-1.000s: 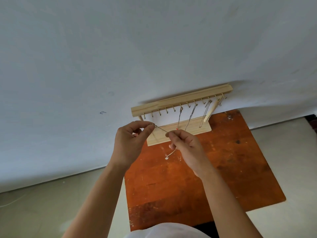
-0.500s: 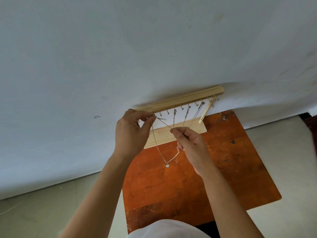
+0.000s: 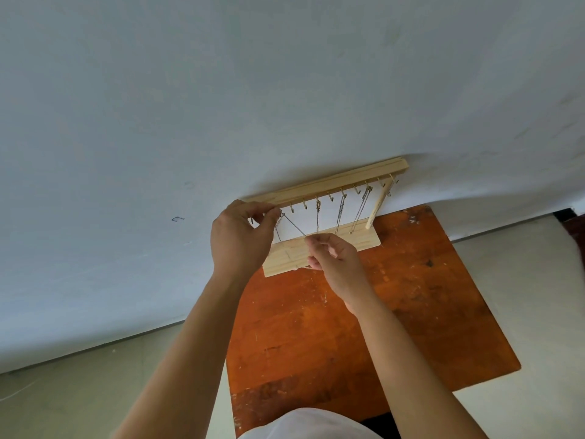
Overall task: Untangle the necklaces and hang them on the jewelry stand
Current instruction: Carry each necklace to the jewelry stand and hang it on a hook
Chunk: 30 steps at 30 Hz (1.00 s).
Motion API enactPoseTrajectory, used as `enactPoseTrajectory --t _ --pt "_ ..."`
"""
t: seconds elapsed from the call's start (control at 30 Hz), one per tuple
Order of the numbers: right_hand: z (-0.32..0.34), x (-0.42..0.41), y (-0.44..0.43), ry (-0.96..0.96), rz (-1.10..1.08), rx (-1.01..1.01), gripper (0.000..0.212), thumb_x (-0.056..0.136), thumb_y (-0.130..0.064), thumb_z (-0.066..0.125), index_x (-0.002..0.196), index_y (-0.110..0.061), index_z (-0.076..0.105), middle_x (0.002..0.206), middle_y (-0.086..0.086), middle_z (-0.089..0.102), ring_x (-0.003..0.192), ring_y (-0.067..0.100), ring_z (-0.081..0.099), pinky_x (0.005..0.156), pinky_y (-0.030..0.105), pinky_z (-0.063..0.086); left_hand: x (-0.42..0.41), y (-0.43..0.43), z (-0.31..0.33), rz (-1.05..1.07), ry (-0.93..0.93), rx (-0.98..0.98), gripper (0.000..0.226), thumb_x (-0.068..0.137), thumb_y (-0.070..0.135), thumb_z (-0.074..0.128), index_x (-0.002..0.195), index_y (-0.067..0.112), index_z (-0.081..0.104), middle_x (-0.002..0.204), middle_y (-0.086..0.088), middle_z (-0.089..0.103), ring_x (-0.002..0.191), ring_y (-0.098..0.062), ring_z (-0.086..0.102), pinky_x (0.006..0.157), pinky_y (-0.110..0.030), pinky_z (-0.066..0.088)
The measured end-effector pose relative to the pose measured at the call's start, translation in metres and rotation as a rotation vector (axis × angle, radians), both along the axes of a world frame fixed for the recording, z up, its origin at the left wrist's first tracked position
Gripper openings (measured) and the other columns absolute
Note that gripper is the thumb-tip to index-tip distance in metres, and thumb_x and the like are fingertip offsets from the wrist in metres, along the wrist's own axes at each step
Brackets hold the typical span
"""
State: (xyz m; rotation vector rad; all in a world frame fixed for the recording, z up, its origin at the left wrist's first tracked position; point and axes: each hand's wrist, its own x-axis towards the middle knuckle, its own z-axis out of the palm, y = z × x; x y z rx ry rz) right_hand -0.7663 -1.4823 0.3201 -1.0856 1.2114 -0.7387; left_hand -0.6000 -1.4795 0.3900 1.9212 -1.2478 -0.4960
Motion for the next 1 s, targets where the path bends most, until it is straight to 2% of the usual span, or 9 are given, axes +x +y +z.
enactPoseTrajectory --t 0.07,0.2,0.27,0.33,0.4,0.57,0.83,0.9,1.0 --pt "-0.002 0.002 -0.001 0.043 0.033 -0.021 0.027 0.098 -0.039 0.058 0.109 -0.016 0.069 0.094 -0.004 0.067 0.083 -0.011 0.064 0.074 0.005 0.046 0.002 -0.001 -0.001 -0.005 -0.044 -0.002 0.007 0.087 0.027 0.070 0.089 0.029 0.076 0.086 0.008 0.069 0.075 -0.004 0.059 0.069 -0.028 0.051" --pt "-0.007 0.002 0.001 0.073 -0.013 -0.022 0.023 0.097 -0.042 0.059 0.106 -0.025 0.070 0.105 -0.010 0.070 0.102 0.004 0.065 0.088 0.022 0.050 -0.002 0.004 -0.004 0.007 -0.115 -0.039 0.006 0.085 0.026 0.073 0.089 0.026 0.078 0.081 0.009 0.065 0.070 -0.007 0.058 0.061 -0.023 0.046" --pt "-0.005 0.001 0.003 0.080 -0.029 -0.021 0.018 0.098 -0.041 0.059 0.103 -0.028 0.070 0.107 -0.016 0.068 0.107 0.000 0.059 0.084 0.016 0.043 -0.005 0.007 -0.008 0.021 -0.129 -0.072 0.006 0.084 0.025 0.074 0.089 0.026 0.078 0.080 0.009 0.064 0.070 -0.009 0.059 0.060 -0.023 0.046" --pt "-0.005 0.000 0.005 0.091 -0.039 -0.022 0.016 0.097 -0.039 0.060 0.104 -0.028 0.070 0.105 -0.022 0.065 0.104 -0.011 0.052 0.080 0.009 0.036 -0.005 0.009 -0.012 0.016 -0.135 -0.110 0.007 0.084 0.023 0.074 0.090 0.023 0.078 0.080 0.008 0.064 0.071 -0.011 0.059 0.061 -0.025 0.046" --pt "-0.008 -0.001 0.006 0.122 -0.036 -0.029 0.020 0.097 -0.038 0.060 0.108 -0.024 0.070 0.107 -0.020 0.066 0.101 -0.014 0.051 0.078 0.006 0.035 -0.005 0.011 -0.015 -0.012 -0.190 -0.143 0.009 0.085 0.022 0.074 0.093 0.020 0.078 0.080 0.007 0.062 0.071 -0.014 0.057 0.059 -0.025 0.044" --pt "-0.013 -0.002 0.007 0.196 0.010 -0.043 0.018 0.097 -0.039 0.060 0.106 -0.027 0.070 0.110 -0.015 0.067 0.103 -0.008 0.053 0.077 0.009 0.037 -0.004 0.020 -0.026 -0.069 -0.322 -0.192 0.015 0.089 0.020 0.069 0.102 0.016 0.077 0.087 0.003 0.062 0.078 -0.017 0.055 0.061 -0.023 0.042" --pt "-0.011 -0.006 0.011 0.238 0.041 -0.069 0.018 0.097 -0.040 0.060 0.106 -0.028 0.070 0.102 -0.021 0.067 0.101 -0.005 0.058 0.084 0.013 0.043 -0.004 0.019 -0.026 -0.081 -0.421 -0.202 0.012 0.088 0.017 0.070 0.097 0.013 0.077 0.084 0.000 0.063 0.079 -0.019 0.059 0.059 -0.022 0.042" --pt "-0.009 -0.012 0.014 0.277 0.071 -0.097 0.022 0.098 -0.042 0.058 0.113 -0.029 0.068 0.108 -0.024 0.063 0.101 -0.007 0.056 0.080 0.007 0.041 -0.004 0.021 -0.025 -0.104 -0.416 -0.191 0.016 0.090 0.019 0.067 0.103 0.014 0.075 0.090 -0.001 0.065 0.083 -0.020 0.060 0.060 -0.026 0.049" --pt "0.001 -0.025 0.025 0.346 0.123 -0.122 0.033 0.099 -0.044 0.054 0.125 -0.025 0.064 0.118 -0.018 0.061 0.101 -0.009 0.053 0.073 0.003 0.041 -0.003 0.031 -0.023 -0.153 -0.368 -0.137 0.031 0.096 0.027 0.058 0.125 0.017 0.063 0.112 -0.001 0.066 0.097 -0.020 0.061 0.072 -0.031 0.052"
